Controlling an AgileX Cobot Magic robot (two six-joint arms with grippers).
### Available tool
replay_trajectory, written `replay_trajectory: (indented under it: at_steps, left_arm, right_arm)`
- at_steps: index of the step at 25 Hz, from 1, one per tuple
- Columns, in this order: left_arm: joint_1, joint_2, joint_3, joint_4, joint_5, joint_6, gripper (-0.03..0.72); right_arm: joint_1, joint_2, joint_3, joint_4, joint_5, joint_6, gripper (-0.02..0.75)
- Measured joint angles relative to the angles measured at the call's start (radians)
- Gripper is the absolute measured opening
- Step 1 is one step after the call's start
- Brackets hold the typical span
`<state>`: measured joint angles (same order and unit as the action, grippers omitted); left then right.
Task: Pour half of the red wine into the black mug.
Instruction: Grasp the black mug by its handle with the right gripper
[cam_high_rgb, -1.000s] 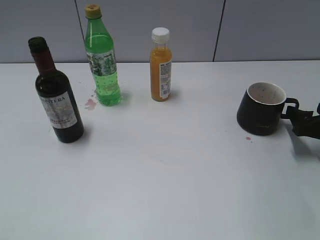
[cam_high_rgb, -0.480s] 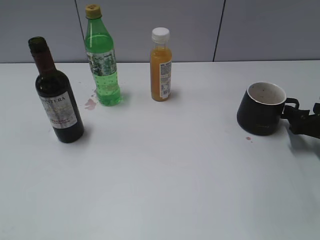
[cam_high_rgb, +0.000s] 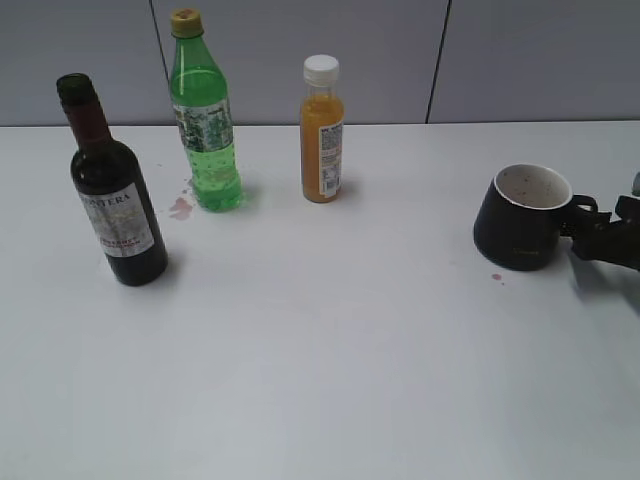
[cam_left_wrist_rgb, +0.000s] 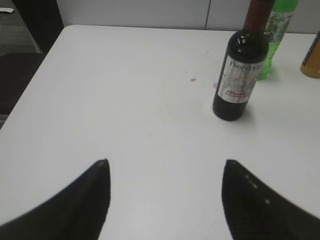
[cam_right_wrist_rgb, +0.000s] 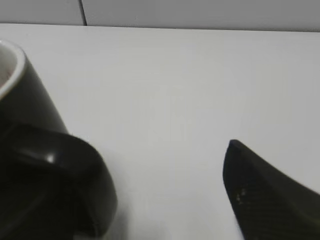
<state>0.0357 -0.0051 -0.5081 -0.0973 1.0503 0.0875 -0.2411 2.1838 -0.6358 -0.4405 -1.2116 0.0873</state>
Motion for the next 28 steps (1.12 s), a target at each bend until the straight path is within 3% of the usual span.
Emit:
replay_trajectory:
  at_steps: [18, 28]
  left_arm:
    - [0.0, 0.0, 0.0, 0.0, 0.0, 0.0, 0.517]
    - [0.0, 0.0, 0.0, 0.0, 0.0, 0.0, 0.517]
  right_arm:
    - [0.0, 0.06, -0.09, -0.069, -0.007, 0.036, 0.577]
    - [0.0, 0.062, -0.111, -0.106, 0.0, 0.05, 0.487]
